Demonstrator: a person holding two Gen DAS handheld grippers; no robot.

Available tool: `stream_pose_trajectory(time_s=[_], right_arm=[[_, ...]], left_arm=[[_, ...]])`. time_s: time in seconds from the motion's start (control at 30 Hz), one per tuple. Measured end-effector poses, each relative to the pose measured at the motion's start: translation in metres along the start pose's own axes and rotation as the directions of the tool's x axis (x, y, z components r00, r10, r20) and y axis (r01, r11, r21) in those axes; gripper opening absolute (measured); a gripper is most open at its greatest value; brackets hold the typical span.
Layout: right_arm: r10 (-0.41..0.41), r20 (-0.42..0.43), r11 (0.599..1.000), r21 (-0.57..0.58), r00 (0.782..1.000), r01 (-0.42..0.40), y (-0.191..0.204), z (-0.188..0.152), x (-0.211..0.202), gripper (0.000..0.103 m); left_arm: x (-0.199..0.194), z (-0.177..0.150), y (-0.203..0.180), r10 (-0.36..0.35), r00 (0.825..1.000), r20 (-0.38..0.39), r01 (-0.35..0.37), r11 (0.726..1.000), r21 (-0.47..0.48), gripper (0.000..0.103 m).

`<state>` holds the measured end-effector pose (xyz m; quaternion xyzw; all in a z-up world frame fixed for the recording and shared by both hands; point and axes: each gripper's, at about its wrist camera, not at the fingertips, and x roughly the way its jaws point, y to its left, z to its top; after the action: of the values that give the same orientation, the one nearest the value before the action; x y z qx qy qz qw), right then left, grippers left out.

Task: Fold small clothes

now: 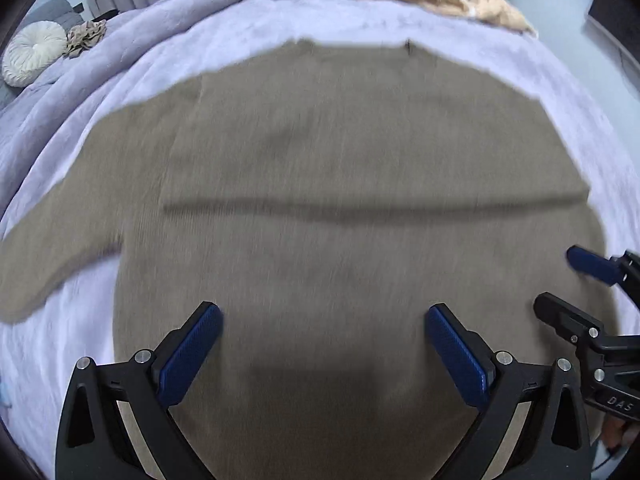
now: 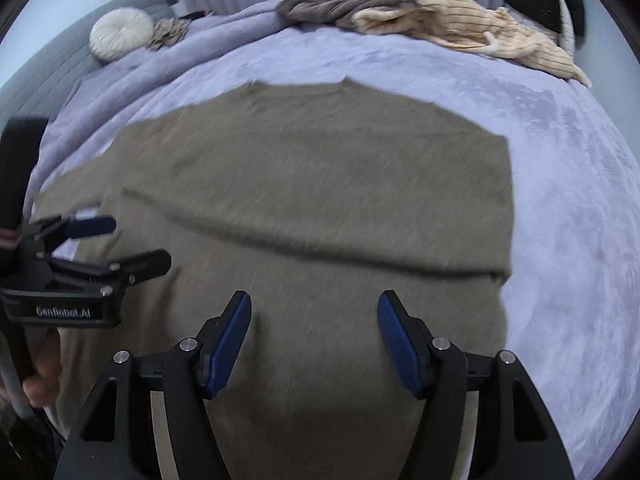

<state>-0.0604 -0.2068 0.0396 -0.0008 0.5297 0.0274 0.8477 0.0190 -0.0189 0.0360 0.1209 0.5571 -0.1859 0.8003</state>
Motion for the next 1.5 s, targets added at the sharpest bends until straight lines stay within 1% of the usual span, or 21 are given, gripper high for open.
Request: stream_pose_trajectory(time_s=[0.07,0.1,0.17,0.23,0.3,0.37,0.47,0.5,0.53,0.6,0.7,0.77,0.93,1.13,1.2,1.27,1.3,1.33,1.4,1.43,1.5], right_arm=[[-0.054,0.031,0.994,-0.090,0.998,0.056,0.005,-0.030,-0.005,0.069],[-0.053,0.056,0.992,-0.112,0.997,0.059,0.002,-0.044,-0.014,0.071],[-0.038,0.038,0.992,-0.119,0.999,0.042,-0.011,-0.068,-0.030,0.080],[-0.053,0.013,0.988,-0.143,0.999,0.054,-0.019,-0.090,-0.042,0.080],[-0.088,0.011,0.982,-0.164,0.996,0.089,-0.020,-0.101,-0.055,0.081],[-0.089,0.028,0.982,-0.164,0.996,0.093,-0.012,-0.097,-0.071,0.081],[-0.003,0.102,0.984,-0.176,0.995,0.021,0.014,-0.085,-0.085,0.081],[0.033,0.102,0.981,-0.196,0.994,-0.012,0.027,-0.079,-0.082,0.081],[0.045,0.092,0.976,-0.216,0.995,-0.024,0.037,-0.077,-0.077,0.081],[0.023,0.058,0.960,-0.280,0.998,-0.006,0.059,-0.075,-0.060,0.081],[-0.032,0.014,0.937,-0.348,0.999,0.035,0.076,-0.080,-0.040,0.081],[-0.043,0.010,0.934,-0.355,0.999,0.044,0.078,-0.082,-0.034,0.081],[-0.021,-0.030,0.949,-0.314,0.999,0.011,0.062,-0.086,-0.035,0.082],[-0.044,-0.048,0.939,-0.342,0.998,0.026,0.062,-0.103,-0.042,0.082],[-0.048,-0.073,0.933,-0.360,0.996,0.018,0.060,-0.107,-0.045,0.082],[-0.075,-0.123,0.919,-0.393,0.990,0.021,0.059,-0.111,-0.050,0.082],[-0.093,-0.141,0.916,-0.401,0.986,0.028,0.059,-0.109,-0.057,0.082],[-0.100,-0.125,0.915,-0.401,0.987,0.042,0.059,-0.108,-0.065,0.082],[-0.102,-0.036,0.921,-0.381,0.994,0.080,0.059,-0.100,-0.086,0.082],[-0.097,-0.006,0.928,-0.362,0.995,0.088,0.059,-0.095,-0.093,0.082],[-0.103,0.032,0.939,-0.327,0.994,0.108,0.060,-0.084,-0.098,0.082]], left_arm=[[0.001,-0.029,0.002,0.047,0.999,-0.004,-0.047,0.998,0.037,0.103],[-0.007,-0.045,0.006,0.053,0.999,0.011,-0.053,0.998,0.040,0.103],[-0.023,-0.070,0.016,0.044,0.999,0.018,-0.044,0.998,0.037,0.103],[-0.037,-0.090,0.025,0.052,0.998,0.019,-0.053,0.998,0.028,0.103],[-0.048,-0.101,0.029,0.062,0.998,0.017,-0.062,0.998,0.014,0.103],[-0.062,-0.103,0.022,0.051,0.998,0.041,-0.051,0.999,0.006,0.103],[-0.076,-0.100,-0.002,-0.047,0.995,0.083,0.044,0.998,0.035,0.103],[-0.074,-0.101,-0.010,-0.051,0.996,0.075,0.047,0.997,0.056,0.103],[-0.069,-0.100,-0.015,-0.028,0.998,0.064,0.023,0.997,0.073,0.103],[-0.059,-0.110,-0.021,0.011,0.999,0.036,-0.014,0.995,0.094,0.103],[-0.054,-0.125,-0.013,0.008,1.000,0.020,-0.010,0.997,0.081,0.103],[-0.058,-0.133,-0.005,-0.008,1.000,0.021,0.007,0.998,0.065,0.103],[-0.055,-0.138,0.003,-0.027,0.999,0.024,0.026,0.999,0.045,0.103],[-0.060,-0.145,0.010,-0.035,0.999,0.021,0.034,0.997,0.066,0.103],[-0.063,-0.145,0.011,-0.051,0.999,0.007,0.050,0.997,0.064,0.103],[-0.075,-0.146,0.030,-0.063,0.998,0.029,0.062,0.998,0.031,0.103],[-0.083,-0.143,0.044,-0.045,0.997,0.058,0.046,0.999,0.000,0.103],[-0.090,-0.139,0.060,-0.026,0.996,0.081,0.030,0.999,-0.043,0.103],[-0.095,-0.129,0.104,0.003,0.992,0.124,0.019,0.984,-0.175,0.103],[-0.094,-0.124,0.131,0.015,0.990,0.137,0.021,0.966,-0.258,0.103],[-0.085,-0.117,0.187,0.032,0.987,0.157,0.041,0.898,-0.438,0.103]])
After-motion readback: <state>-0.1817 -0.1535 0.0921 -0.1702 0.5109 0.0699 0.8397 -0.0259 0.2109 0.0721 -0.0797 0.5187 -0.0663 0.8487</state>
